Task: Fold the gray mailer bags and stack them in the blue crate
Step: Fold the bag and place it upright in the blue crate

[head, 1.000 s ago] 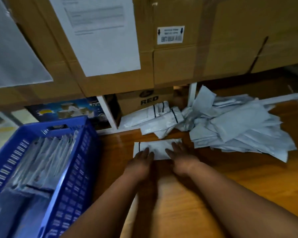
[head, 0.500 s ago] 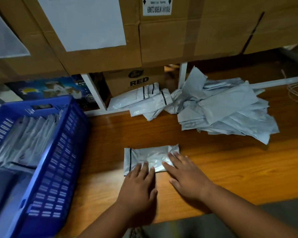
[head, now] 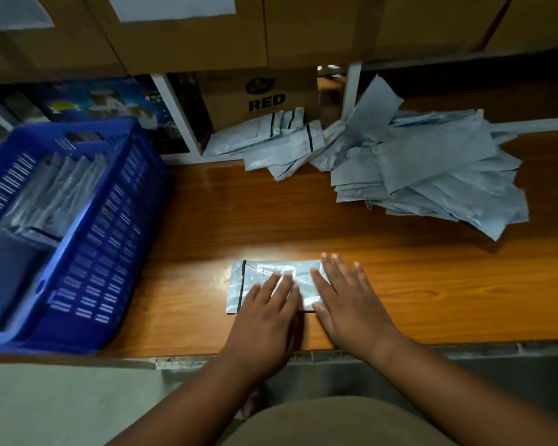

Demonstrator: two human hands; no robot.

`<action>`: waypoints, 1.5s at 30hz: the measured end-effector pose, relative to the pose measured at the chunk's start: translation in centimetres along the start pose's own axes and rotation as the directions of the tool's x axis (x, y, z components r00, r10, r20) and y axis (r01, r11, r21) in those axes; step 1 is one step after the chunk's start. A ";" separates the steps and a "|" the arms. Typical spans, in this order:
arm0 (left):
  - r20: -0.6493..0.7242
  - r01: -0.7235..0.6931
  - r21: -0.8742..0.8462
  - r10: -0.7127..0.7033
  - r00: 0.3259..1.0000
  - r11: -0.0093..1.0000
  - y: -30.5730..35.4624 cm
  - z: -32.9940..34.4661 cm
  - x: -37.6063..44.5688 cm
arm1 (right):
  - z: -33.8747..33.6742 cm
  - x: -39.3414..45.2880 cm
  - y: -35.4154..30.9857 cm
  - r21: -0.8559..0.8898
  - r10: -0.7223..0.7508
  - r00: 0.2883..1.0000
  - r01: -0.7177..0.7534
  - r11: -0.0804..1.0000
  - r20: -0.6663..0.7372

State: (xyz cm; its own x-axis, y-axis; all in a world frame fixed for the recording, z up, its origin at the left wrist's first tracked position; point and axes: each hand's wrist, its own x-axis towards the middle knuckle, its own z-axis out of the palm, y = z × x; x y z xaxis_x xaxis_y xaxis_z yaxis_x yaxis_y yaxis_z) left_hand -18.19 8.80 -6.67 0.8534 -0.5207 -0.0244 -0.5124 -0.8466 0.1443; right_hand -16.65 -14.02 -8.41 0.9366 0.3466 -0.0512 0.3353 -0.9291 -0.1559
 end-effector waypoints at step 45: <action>0.027 0.074 -0.069 -0.072 0.997 0.995 -4.0 3.5 6.0 | 1.3 7.5 -2.6 0.004 -0.011 0.994 0.011 1.000 0.112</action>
State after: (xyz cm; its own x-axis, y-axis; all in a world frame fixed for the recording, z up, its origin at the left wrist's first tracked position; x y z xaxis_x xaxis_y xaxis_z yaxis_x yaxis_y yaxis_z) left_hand -11.34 8.63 -10.88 0.8852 -0.4612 -0.0611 -0.4403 -0.8730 0.2100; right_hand -10.65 -8.84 -9.69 0.9155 0.3692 -0.1598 0.3448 -0.9248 -0.1608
